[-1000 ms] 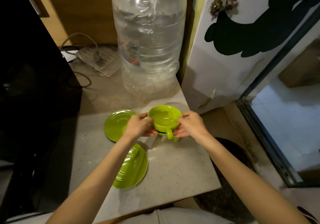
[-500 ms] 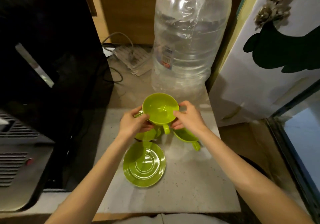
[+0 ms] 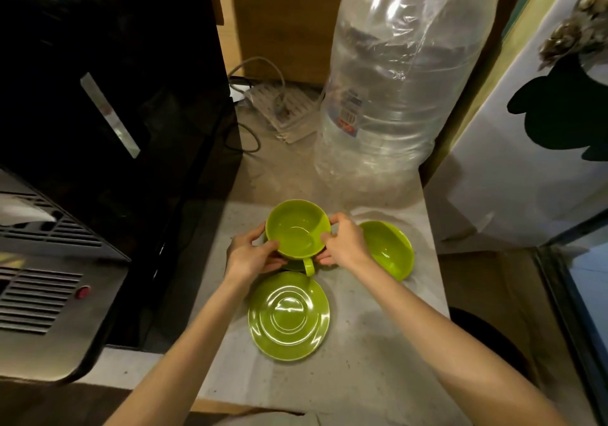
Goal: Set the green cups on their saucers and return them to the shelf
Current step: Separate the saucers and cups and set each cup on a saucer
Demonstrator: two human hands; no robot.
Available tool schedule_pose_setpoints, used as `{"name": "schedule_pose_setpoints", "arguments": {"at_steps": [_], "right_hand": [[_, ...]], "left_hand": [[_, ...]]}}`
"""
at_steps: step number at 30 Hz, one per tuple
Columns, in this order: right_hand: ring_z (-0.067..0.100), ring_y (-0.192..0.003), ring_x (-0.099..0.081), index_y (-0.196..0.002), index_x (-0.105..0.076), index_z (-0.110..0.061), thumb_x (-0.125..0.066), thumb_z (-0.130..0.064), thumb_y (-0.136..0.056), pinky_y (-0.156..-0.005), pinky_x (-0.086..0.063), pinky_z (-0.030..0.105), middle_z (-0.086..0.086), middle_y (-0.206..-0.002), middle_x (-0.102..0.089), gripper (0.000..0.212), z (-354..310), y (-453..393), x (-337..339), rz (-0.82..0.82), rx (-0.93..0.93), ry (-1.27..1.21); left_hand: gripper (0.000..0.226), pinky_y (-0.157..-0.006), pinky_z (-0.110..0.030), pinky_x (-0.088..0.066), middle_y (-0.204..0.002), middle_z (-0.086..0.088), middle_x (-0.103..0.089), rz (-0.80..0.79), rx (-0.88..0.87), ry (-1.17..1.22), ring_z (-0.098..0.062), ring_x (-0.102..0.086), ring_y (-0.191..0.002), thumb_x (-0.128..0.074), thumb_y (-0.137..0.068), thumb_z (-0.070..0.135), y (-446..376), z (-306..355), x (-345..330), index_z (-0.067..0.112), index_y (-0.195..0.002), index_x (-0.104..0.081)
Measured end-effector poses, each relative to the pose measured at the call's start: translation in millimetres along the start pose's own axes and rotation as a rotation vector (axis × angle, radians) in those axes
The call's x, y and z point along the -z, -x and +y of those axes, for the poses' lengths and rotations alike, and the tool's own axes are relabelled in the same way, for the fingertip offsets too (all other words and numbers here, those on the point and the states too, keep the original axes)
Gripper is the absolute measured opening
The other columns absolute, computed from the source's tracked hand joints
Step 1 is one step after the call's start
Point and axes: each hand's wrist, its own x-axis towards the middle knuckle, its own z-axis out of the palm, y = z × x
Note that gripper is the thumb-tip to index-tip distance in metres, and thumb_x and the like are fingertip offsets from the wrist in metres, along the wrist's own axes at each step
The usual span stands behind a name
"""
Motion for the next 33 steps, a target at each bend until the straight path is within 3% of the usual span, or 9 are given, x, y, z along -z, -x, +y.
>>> {"name": "schedule_pose_setpoints", "arguments": {"at_steps": [10, 16, 20, 22, 25, 27, 29, 31, 33], "right_hand": [[0.039, -0.078, -0.071, -0.122, -0.046, -0.004, -0.048, -0.007, -0.093, -0.039, -0.052, 0.021, 0.029, -0.101, -0.067, 0.028, 1.5, 1.6, 3.9, 0.002, 0.012, -0.038], [0.039, -0.079, -0.071, -0.130, -0.042, -0.005, -0.046, -0.013, -0.095, -0.043, -0.054, 0.022, 0.030, -0.100, -0.067, 0.036, 2.1, 1.9, 10.5, -0.041, 0.015, -0.050], [0.016, -0.044, -0.065, -0.130, -0.042, -0.003, -0.042, -0.015, -0.096, -0.042, -0.053, 0.023, 0.015, -0.071, -0.060, 0.036, 0.7, 2.1, 26.0, -0.037, 0.000, -0.152], [0.009, -0.034, -0.058, -0.123, -0.047, 0.000, -0.041, -0.014, -0.096, -0.038, -0.050, 0.023, 0.011, -0.065, -0.055, 0.031, 1.1, 1.6, 41.9, 0.021, 0.017, -0.202], [0.006, -0.029, -0.054, -0.109, -0.057, 0.001, -0.046, -0.014, -0.093, -0.031, -0.043, 0.020, 0.008, -0.062, -0.058, 0.024, 9.6, 5.6, 73.2, 0.154, 0.063, -0.206], [0.009, -0.037, -0.058, -0.101, -0.062, -0.001, -0.049, -0.016, -0.091, -0.036, -0.046, 0.022, 0.005, -0.063, -0.061, 0.022, 23.2, 9.6, 92.5, 0.271, 0.085, -0.120], [0.023, -0.061, -0.068, -0.098, -0.067, -0.004, -0.052, -0.020, -0.089, -0.056, -0.056, 0.034, 0.010, -0.077, -0.069, 0.023, 38.1, 17.0, 106.0, 0.410, 0.109, 0.048], [0.035, -0.095, -0.066, -0.102, -0.068, -0.008, -0.053, -0.020, -0.088, -0.081, -0.052, 0.040, 0.016, -0.103, -0.071, 0.024, 52.2, 24.9, 113.3, 0.486, 0.096, 0.217], [0.034, -0.107, -0.060, -0.111, -0.063, -0.011, -0.051, -0.019, -0.089, -0.087, -0.046, 0.038, 0.015, -0.117, -0.066, 0.027, 65.9, 28.7, 115.1, 0.451, 0.034, 0.289]], "left_hand": [[0.057, -0.061, -0.025, -0.060, -0.103, -0.020, -0.069, -0.060, -0.037, -0.022, -0.020, -0.070, -0.068, -0.059, -0.085, 0.012, 7.9, -1.4, 2.1, 0.022, -0.137, -0.039], [0.060, -0.057, -0.030, -0.059, -0.074, -0.010, -0.068, -0.021, -0.104, -0.217, -0.016, -0.067, -0.053, -0.057, -0.087, 0.025, 12.2, 2.4, 3.2, 0.020, -0.141, -0.032], [0.037, -0.051, -0.022, -0.051, -0.059, 0.001, -0.059, 0.141, -0.380, -0.476, -0.006, -0.060, -0.046, -0.055, -0.087, 0.028, 26.3, 16.5, -5.2, 0.017, -0.122, -0.051], [0.017, -0.047, -0.023, -0.051, -0.060, 0.000, -0.061, 0.019, -0.411, -0.399, -0.001, -0.057, -0.039, -0.056, -0.087, 0.022, 39.5, 26.9, -18.4, 0.012, -0.100, -0.062], [0.016, -0.043, -0.021, -0.049, -0.068, -0.010, -0.062, -0.359, -0.154, -0.173, -0.004, -0.061, -0.042, -0.051, -0.090, 0.019, 61.8, 36.3, -46.0, 0.006, -0.086, -0.059], [0.024, -0.042, -0.021, -0.051, -0.073, -0.013, -0.063, -0.522, 0.029, -0.169, -0.008, -0.064, -0.045, -0.047, -0.092, 0.027, 71.6, 34.6, -61.2, 0.004, -0.095, -0.055], [0.028, -0.048, -0.025, -0.055, -0.078, -0.016, -0.064, -0.594, 0.129, -0.195, -0.012, -0.067, -0.050, -0.046, -0.092, 0.033, 73.9, 27.0, -72.1, 0.006, -0.100, -0.051], [0.028, -0.056, -0.026, -0.056, -0.082, -0.016, -0.064, -0.597, 0.155, -0.195, -0.014, -0.068, -0.056, -0.046, -0.092, 0.033, 71.1, 17.9, -80.5, 0.008, -0.106, -0.048], [0.035, -0.059, -0.023, -0.055, -0.088, -0.017, -0.063, -0.553, 0.138, -0.168, -0.016, -0.066, -0.064, -0.046, -0.092, 0.029, 64.9, 7.1, -88.9, 0.010, -0.121, -0.041]]}}
